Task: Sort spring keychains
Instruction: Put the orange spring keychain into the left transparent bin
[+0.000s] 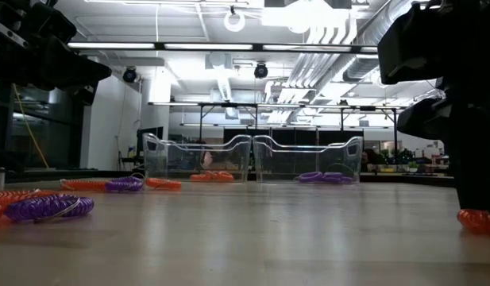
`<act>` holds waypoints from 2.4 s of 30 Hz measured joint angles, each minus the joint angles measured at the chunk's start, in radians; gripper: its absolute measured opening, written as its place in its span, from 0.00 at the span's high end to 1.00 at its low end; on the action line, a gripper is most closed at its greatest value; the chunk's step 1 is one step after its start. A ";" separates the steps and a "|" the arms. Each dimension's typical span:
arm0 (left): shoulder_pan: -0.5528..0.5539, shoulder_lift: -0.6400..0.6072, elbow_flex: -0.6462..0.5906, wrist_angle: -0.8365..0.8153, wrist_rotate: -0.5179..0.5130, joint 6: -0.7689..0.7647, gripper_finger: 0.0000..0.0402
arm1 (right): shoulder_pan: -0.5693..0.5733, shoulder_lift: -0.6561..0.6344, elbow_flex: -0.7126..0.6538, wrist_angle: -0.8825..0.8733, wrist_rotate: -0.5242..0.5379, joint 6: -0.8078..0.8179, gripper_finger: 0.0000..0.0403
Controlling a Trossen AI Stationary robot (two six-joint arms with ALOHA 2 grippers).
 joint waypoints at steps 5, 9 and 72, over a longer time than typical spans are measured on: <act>0.000 0.000 0.000 0.000 0.000 0.000 1.00 | 0.000 0.000 0.000 -0.009 0.006 -0.001 0.84; 0.000 0.000 0.000 0.000 0.000 0.000 1.00 | -0.001 0.000 0.000 -0.011 0.009 0.001 0.93; 0.000 0.000 0.000 0.000 0.000 0.000 1.00 | -0.749 -0.037 0.577 -0.054 0.031 -0.591 1.00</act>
